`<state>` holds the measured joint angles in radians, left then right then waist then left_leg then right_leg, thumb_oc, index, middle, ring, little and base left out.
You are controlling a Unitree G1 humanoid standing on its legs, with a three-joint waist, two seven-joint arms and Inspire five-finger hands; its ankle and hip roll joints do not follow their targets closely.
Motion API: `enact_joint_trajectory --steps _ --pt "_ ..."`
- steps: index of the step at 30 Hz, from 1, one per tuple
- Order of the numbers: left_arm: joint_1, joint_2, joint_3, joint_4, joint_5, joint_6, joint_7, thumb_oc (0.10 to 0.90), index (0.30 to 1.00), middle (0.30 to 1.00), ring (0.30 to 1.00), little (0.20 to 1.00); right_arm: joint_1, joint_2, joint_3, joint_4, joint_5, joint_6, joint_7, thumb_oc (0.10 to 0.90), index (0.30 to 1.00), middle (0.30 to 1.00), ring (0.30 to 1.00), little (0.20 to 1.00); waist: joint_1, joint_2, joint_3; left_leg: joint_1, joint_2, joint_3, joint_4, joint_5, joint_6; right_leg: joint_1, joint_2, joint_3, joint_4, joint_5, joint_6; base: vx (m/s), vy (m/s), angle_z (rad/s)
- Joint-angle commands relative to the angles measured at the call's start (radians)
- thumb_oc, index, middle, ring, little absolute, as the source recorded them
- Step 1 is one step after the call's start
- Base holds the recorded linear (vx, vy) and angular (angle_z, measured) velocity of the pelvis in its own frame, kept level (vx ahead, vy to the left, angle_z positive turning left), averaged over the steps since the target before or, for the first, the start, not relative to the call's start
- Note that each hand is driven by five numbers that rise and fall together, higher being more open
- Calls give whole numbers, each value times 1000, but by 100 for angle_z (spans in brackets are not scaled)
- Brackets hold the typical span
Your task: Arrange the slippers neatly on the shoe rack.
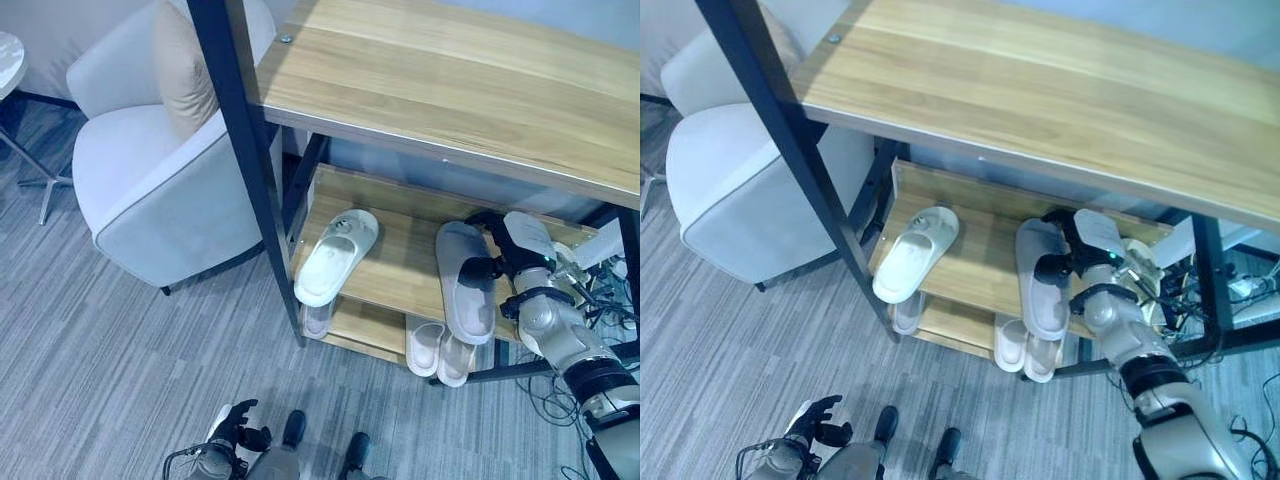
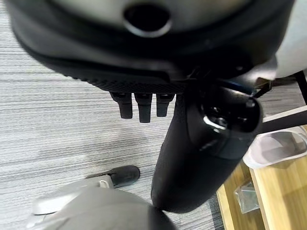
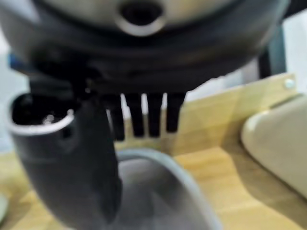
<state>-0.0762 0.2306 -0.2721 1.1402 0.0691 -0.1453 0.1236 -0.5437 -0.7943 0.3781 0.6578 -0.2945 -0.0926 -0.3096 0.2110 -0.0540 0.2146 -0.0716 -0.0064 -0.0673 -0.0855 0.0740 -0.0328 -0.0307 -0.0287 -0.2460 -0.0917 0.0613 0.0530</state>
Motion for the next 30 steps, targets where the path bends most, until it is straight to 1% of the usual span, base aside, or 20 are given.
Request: enact_joint_trajectory --steps 1,2,6,8,9,11,12,13,16,17,19,22,25,26,29,30 --pt "48 -47 -109 66 9 11 0 800 900 900 900 900 -77 -34 -34 -72 11 -19 -78 400 300 300 300 300 25 -8 -63 -55 -7 36 -2 15 -59 -20 -41 29 37 -2 109 0 0 0" --pt "49 -47 -107 67 11 11 -1 800 900 900 900 900 -69 -34 -40 -83 8 -20 -77 400 300 300 300 300 24 -7 -65 -52 -7 37 -2 14 -59 -16 -41 26 37 -3 109 31 6 -1" --pt "57 -46 -82 69 30 18 -11 800 900 900 900 900 23 -49 -116 -236 -19 -29 -72 400 300 300 300 300 10 -4 -81 -29 -8 42 -2 3 -59 4 -42 26 32 -7 109 21 2 0" --pt "58 -45 -73 67 38 21 -15 800 900 900 900 900 75 -44 -161 -308 -20 -37 -70 400 300 300 300 300 1 -2 -84 -20 -7 45 -2 -1 -59 9 -43 27 30 -8 110 0 0 0" --pt "58 -45 -73 67 38 21 -15 800 900 900 900 900 76 -44 -162 -309 -20 -37 -69 400 300 300 300 300 2 -2 -84 -20 -7 45 -2 -1 -59 9 -43 27 30 -8 110 0 0 0" --pt "59 -44 -61 66 48 24 -21 800 900 900 900 900 137 -37 -214 -398 -23 -47 -64 400 300 300 300 300 -8 3 -88 -11 -4 50 -2 -4 -59 15 -43 28 29 -9 110 0 0 0" --pt "60 -45 -54 66 53 26 -23 800 900 900 900 900 162 -30 -237 -447 -22 -58 -63 400 300 300 300 300 -16 5 -90 -7 -3 53 -2 -7 -59 18 -43 31 28 -9 110 32 -24 1" --pt "61 -45 -44 63 58 28 -27 800 900 900 900 900 228 -8 -284 -544 -14 -74 -51 400 300 300 300 300 -26 10 -94 2 -2 58 -2 -10 -59 23 -43 33 26 -9 111 0 0 0" --pt "65 -47 -29 60 69 30 -32 800 900 900 900 900 317 36 -343 -686 21 -111 -19 400 300 300 300 300 -42 16 -98 13 3 70 -2 -14 -59 31 -42 39 23 -9 110 1 -17 -6" --pt "66 -48 -23 59 73 31 -34 800 900 900 900 900 338 45 -352 -720 32 -122 -4 400 300 300 300 300 -48 18 -99 16 3 74 -2 -15 -60 33 -41 41 22 -8 110 -5 -22 -17" --pt "69 -49 -17 56 78 32 -36 800 900 900 900 900 394 83 -369 -792 94 -151 38 400 300 300 300 300 -60 21 -102 23 6 80 -2 -16 -60 37 -40 49 21 -8 109 -13 -24 -13" --pt "73 -53 -4 52 84 34 -42 800 900 900 900 900 470 130 -363 -879 180 -187 116 400 300 300 300 300 -79 28 -102 31 12 95 -2 -16 -61 39 -38 59 19 -5 107 -24 -35 -16" --pt "80 -57 6 51 88 31 -53 800 900 900 900 900 543 163 -352 -926 239 -205 186 400 300 300 300 300 -91 32 -103 37 16 105 -2 -17 -62 42 -35 68 17 -3 107 -25 -21 -21" --pt "81 -57 5 51 88 31 -53 800 900 900 900 900 545 163 -353 -929 240 -205 188 400 300 300 300 300 -90 32 -104 37 16 105 -2 -17 -62 42 -35 68 18 -3 106 -31 -16 -11" --pt "83 -62 10 51 94 25 -62 800 900 900 900 900 640 194 -312 -958 340 -215 293 400 300 300 300 300 -110 39 -99 37 21 116 -2 -12 -65 39 -31 78 20 -3 104 -52 -30 -6" --pt "84 -62 10 51 94 24 -62 800 900 900 900 900 641 194 -313 -958 341 -215 295 400 300 300 300 300 -110 39 -100 37 22 116 -2 -12 -65 39 -31 78 20 -3 104 -52 -23 -12"
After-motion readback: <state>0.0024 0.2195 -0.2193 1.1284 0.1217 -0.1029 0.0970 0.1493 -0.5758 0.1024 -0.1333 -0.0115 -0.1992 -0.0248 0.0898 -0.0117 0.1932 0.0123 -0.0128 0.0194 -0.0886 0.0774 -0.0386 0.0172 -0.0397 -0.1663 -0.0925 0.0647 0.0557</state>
